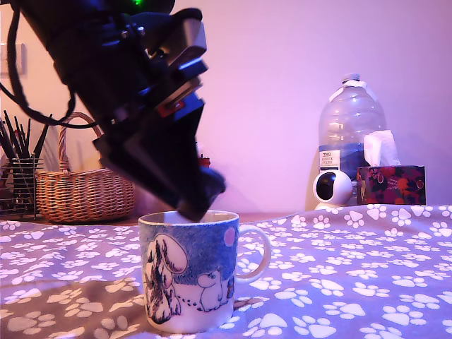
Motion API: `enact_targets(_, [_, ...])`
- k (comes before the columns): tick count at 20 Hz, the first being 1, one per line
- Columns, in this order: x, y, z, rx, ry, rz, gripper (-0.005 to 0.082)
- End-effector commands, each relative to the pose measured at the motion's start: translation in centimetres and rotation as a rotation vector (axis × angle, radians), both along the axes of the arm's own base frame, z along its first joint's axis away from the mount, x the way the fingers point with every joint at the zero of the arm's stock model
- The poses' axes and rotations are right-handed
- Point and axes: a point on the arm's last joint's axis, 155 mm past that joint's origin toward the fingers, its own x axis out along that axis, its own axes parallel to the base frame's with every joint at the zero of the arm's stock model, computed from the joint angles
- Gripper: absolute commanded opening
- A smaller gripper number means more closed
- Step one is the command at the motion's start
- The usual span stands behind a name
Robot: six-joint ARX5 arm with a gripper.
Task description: Pick the coffee capsule and then drop it inside the coffee cup in front of you
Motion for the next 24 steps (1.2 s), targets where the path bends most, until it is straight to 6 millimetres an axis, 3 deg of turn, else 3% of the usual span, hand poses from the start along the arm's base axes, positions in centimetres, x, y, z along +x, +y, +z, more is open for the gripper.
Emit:
enact_targets(1, [-0.27,0.27,-0.8,0.033,0.012,-0.016,0.0144])
enact_targets(17, [-0.58,0.56,-1.04,0.051,0.02,-0.017,0.0152])
enact_targets(18, [-0.53,0.5,-1.0,0.048,0.019,-0.016,0.022])
enact_targets(20, [-0.39,0.5,-0.85,0.048,0.018,-0.005,0.0556])
enact_targets(21, [-0.3,0.46,-0.74,0.047,0.014,-0.006,0.0653])
enact_targets(22, [-0.27,0.41,-0.64,0.047,0.009,-0.014,0.0697])
enact_targets(24, [-0.32,0.46,-0.61,0.051,0.004,-0.024,0.07])
